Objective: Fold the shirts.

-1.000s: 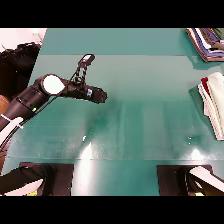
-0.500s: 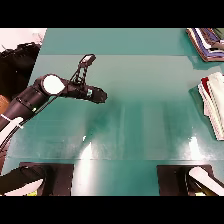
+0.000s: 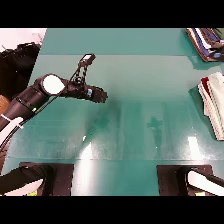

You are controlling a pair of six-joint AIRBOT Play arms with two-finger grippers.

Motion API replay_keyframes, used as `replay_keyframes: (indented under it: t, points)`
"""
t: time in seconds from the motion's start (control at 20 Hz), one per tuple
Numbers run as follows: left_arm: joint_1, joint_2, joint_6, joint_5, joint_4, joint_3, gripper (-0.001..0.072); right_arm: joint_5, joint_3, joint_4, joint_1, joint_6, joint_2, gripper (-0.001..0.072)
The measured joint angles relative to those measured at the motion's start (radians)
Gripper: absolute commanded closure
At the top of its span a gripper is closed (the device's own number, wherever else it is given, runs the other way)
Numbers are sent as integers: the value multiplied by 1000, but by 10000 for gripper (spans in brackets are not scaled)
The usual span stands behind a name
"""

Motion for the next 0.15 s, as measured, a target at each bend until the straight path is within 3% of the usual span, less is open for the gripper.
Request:
replay_keyframes:
  t: [0.15]
  points:
    - [0, 0, 0, 0, 0, 0, 680, 11, 36, 2, 77, -6, -23, 695]
